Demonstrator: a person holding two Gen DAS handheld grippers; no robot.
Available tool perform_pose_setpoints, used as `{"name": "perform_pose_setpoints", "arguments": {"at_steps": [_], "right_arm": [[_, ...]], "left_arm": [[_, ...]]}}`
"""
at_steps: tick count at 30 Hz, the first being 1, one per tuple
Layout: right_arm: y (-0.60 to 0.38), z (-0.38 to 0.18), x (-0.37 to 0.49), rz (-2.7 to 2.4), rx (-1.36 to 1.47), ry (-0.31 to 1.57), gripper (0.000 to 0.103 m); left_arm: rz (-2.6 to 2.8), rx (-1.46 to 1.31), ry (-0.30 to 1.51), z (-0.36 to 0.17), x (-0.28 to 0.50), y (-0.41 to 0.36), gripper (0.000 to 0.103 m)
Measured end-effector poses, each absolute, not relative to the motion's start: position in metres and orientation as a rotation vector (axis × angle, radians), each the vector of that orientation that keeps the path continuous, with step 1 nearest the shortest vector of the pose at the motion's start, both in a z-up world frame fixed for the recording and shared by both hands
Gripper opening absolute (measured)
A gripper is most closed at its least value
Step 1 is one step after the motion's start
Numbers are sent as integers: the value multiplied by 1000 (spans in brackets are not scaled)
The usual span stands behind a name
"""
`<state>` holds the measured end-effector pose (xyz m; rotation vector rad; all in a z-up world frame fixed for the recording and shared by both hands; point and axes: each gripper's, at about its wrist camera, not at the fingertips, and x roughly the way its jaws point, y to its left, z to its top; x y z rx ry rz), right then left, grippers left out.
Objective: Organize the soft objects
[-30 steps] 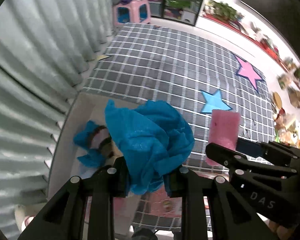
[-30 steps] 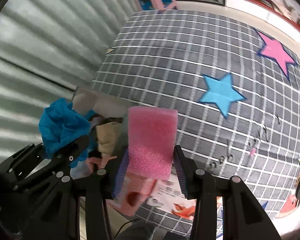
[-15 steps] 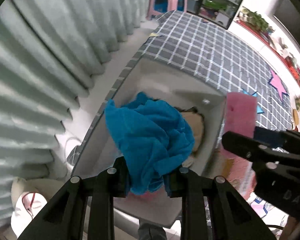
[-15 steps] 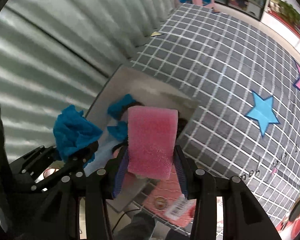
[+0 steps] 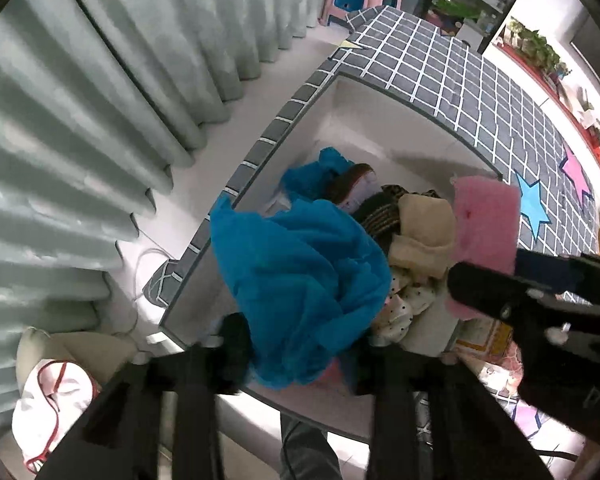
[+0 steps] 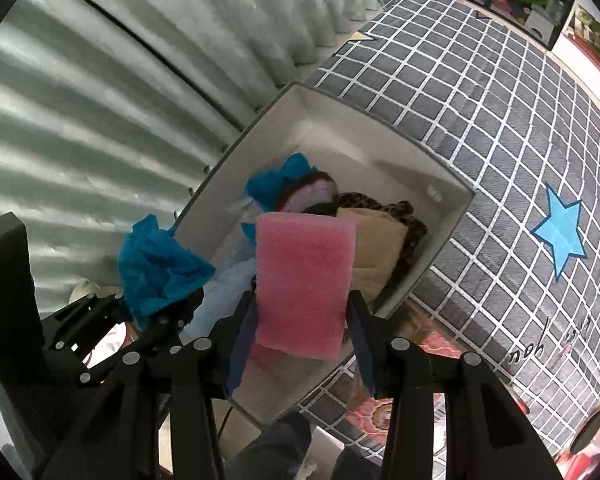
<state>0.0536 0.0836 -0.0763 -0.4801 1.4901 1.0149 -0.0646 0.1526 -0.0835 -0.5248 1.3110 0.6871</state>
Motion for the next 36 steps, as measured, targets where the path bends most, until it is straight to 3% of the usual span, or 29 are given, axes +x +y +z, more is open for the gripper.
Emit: {"name": "perform_pose_setpoints", "arguments": {"at_steps": [2, 5, 9, 11, 36], "right_arm": [[85, -76, 51, 1019, -487, 1490, 49], [85, -74, 49, 1018, -499, 1478, 80], [84, -71, 49, 1005, -518, 1456, 85], [84, -71, 49, 1001, -526, 1452, 103], [80, -55, 41, 955, -560, 1381, 103]], "left_arm": [[704, -505, 1302, -82, -68, 153, 80], [711, -489, 1326, -84, -69, 154, 81], [743, -484, 1351, -88, -71, 159, 82], [757, -494, 1328, -85, -74, 160, 82], [706, -464, 1324, -75, -81, 152, 82]]}}
